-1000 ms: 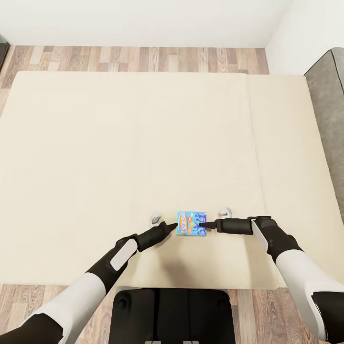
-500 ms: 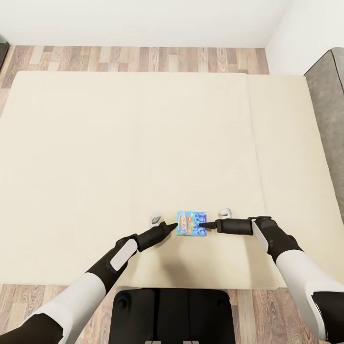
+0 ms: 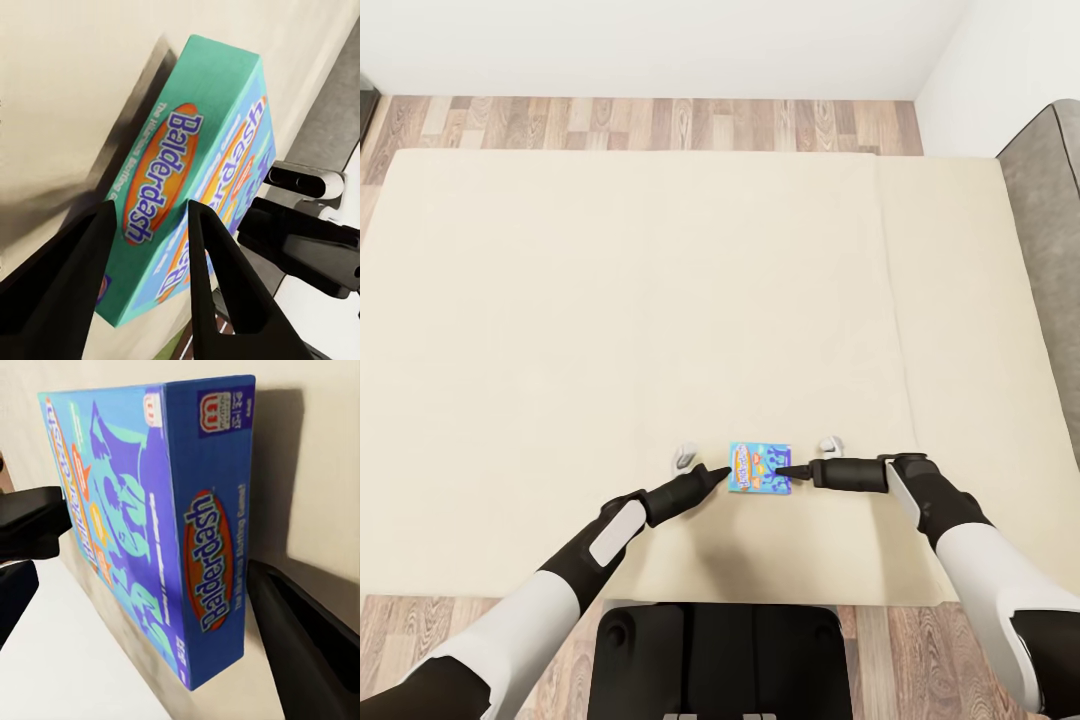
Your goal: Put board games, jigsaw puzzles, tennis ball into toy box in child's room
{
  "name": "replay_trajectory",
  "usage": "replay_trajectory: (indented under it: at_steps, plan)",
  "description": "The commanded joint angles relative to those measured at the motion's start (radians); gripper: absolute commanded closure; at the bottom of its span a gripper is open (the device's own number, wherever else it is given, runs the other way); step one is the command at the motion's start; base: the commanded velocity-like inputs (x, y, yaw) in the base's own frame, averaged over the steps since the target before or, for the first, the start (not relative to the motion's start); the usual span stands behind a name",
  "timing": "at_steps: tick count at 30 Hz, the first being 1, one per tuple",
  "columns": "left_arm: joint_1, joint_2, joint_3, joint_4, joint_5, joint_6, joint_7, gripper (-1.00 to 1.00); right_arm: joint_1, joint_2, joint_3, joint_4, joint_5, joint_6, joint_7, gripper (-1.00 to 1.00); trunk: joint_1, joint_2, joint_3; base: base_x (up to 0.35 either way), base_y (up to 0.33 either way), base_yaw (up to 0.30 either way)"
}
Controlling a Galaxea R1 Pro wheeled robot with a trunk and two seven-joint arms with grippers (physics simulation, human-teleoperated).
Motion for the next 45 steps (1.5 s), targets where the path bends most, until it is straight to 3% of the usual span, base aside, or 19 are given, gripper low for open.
replay_trajectory:
  at_steps: [1,24,45]
  plan:
    - [-0.001,0.000,0.000,0.003,-0.001,0.001,0.002,1.00,0.000,0.056,0.006,0.000,-0.013,0.015,-0.003,-1.00,0.012,-0.001,-0.001,0.000,0.000,0.000]
    - [0.001,0.003,0.000,0.003,-0.001,0.001,-0.001,1.00,0.000,0.024,-0.014,0.001,-0.014,0.015,-0.065,-1.00,0.012,-0.001,-0.001,0.000,0.000,0.000]
    - [0.001,-0.003,-0.001,0.003,-0.001,0.001,0.001,1.00,0.000,0.023,-0.015,0.000,-0.016,0.028,-0.089,-1.00,0.012,-0.001,-0.001,0.000,0.000,0.000]
